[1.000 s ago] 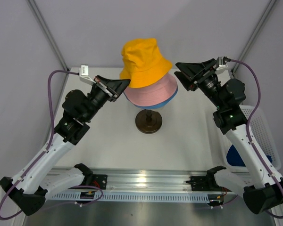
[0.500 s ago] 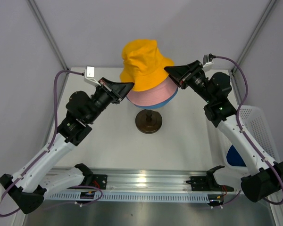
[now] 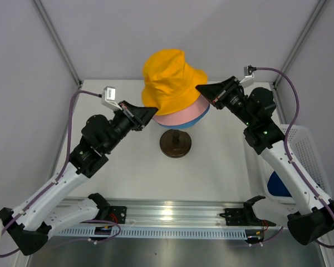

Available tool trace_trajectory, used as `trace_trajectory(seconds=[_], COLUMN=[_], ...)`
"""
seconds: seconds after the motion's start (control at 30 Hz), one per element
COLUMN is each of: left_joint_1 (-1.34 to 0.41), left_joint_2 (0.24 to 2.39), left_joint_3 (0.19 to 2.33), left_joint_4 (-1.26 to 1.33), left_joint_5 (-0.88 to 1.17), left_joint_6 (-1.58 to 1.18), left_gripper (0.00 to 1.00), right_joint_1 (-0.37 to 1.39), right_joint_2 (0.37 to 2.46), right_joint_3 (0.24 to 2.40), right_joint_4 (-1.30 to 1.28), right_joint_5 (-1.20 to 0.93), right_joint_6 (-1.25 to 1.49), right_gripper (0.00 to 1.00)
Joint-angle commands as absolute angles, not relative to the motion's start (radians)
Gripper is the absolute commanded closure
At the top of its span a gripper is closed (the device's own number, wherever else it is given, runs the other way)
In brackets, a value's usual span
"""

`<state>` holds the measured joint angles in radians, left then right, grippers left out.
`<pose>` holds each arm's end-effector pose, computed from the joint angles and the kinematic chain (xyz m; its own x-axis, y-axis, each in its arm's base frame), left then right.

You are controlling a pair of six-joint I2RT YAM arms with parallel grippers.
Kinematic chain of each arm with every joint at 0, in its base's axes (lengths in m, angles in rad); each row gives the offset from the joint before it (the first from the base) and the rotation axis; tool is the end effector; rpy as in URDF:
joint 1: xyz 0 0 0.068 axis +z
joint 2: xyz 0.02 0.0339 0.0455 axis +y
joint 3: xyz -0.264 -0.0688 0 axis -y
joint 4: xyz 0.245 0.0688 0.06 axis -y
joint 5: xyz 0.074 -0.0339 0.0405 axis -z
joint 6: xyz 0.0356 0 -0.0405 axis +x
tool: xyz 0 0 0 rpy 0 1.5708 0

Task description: Stack the hats

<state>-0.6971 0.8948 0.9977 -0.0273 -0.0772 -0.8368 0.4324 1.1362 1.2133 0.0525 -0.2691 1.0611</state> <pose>0.1563 -0.1273 0.4126 -0.3927 -0.6367 -0.6636 0.4323 0.5091 -0.7443 0.2284 0.1158 0.4456 -0.5043 0.6940 -0.5138 -0.4163 0.3259 0.8488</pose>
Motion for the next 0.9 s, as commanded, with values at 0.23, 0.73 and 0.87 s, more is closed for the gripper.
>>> trace_trajectory(seconds=[0.23, 0.73, 0.87], left_joint_1=[-0.758, -0.631, -0.491], left_joint_2=[0.859, 0.713, 0.727], left_joint_3=[0.887, 0.991, 1.026], left_joint_4=[-0.126, -0.238, -0.236], left_joint_5=[-0.109, -0.269, -0.159], left_joint_6=[-0.851, -0.715, -0.750], left_gripper=[0.99, 0.34, 0.32], right_joint_1=[0.420, 0.273, 0.262], right_joint_2=[1.101, 1.247, 1.319], right_joint_3=[1.120, 1.195, 1.273], right_joint_4=[-0.110, -0.106, -0.124], right_joint_5=[-0.161, -0.451, -0.529], right_joint_6=[0.968, 0.885, 0.813], right_gripper=[1.00, 1.00, 1.00])
